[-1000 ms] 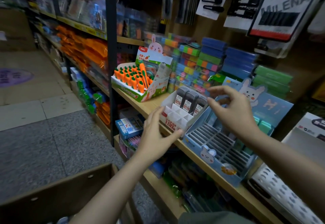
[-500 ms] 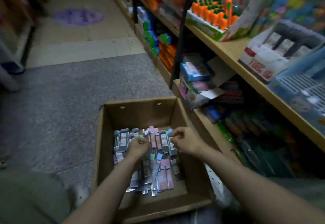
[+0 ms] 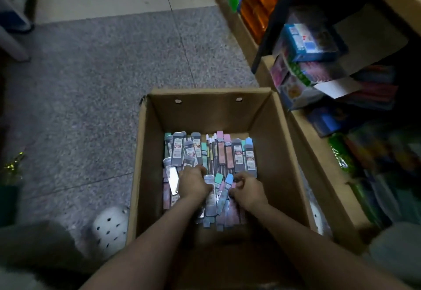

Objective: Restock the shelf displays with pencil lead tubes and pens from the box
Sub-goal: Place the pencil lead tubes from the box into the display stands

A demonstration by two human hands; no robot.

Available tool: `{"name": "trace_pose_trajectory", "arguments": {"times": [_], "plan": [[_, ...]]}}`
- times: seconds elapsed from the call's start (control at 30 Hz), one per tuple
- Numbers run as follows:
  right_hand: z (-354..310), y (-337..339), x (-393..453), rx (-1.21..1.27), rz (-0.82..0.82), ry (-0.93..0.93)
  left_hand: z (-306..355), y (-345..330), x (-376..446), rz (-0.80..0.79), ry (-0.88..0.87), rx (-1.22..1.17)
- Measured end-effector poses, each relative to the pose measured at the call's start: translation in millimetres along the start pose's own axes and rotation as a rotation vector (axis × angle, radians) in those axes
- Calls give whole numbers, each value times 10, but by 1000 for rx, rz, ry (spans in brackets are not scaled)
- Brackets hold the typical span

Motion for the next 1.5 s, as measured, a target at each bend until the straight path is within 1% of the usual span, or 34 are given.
{"name": "trace_pose_trajectory", "arguments": {"times": [0.07, 0.13, 0.23, 0.33, 0.43, 0.53, 0.67, 0.77, 0.87, 0.93, 1.0, 1.03, 1.07, 1.1, 1.17, 1.23, 1.4, 1.5], "plan": [[27, -61, 99, -29, 21, 8, 28, -51, 70, -6, -39, 142], [54, -116, 182, -72, 29, 13, 47, -111, 123, -12, -67, 228], [85, -211, 267, -101, 10, 17, 83, -149, 162, 27, -110, 356], [100, -233, 301, -72, 16, 14, 113, -156, 204, 33, -133, 382], [84, -182, 290, -2, 46, 41, 169, -150, 221, 17, -160, 350], [70, -100, 217, 94, 107, 64, 215, -135, 216, -11, -200, 272], [108, 2, 56, 190, 218, 50, 155, -95, 176, -82, -235, 29], [151, 56, -35, 268, 238, 63, 137, -34, 89, -59, -306, -64], [156, 116, -96, 276, 232, 97, 145, 11, 30, -43, -348, -200], [166, 151, -124, 278, 227, 93, 122, -20, 27, -93, -307, -364], [172, 170, -133, 280, 221, 89, 69, -101, 53, -162, -225, -561], [173, 173, -132, 282, 217, 92, 44, -141, 69, -179, -193, -617], [173, 171, -126, 286, 213, 94, 23, -156, 89, -168, -172, -612], [174, 167, -117, 292, 208, 94, 10, -145, 111, -136, -166, -542], [172, 151, -91, 302, 194, 92, 13, -112, 137, -61, -180, -296], [177, 132, -52, 306, 183, 92, 40, -133, 155, -39, -195, -137], [192, 97, 53, 283, 174, 82, 110, -253, 242, 17, -195, 47], [214, 77, 113, 283, 177, 70, 137, -312, 311, 32, -175, 107]]}}
Point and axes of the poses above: each hand's wrist, its own x-axis towards the middle knuckle, its own y-axis out of the back of the hand, z = x × y, the point moved 8 cm from there along x, towards the middle knuckle, and after that the axes turned 15 degrees about -z, right-handed, at the moved point
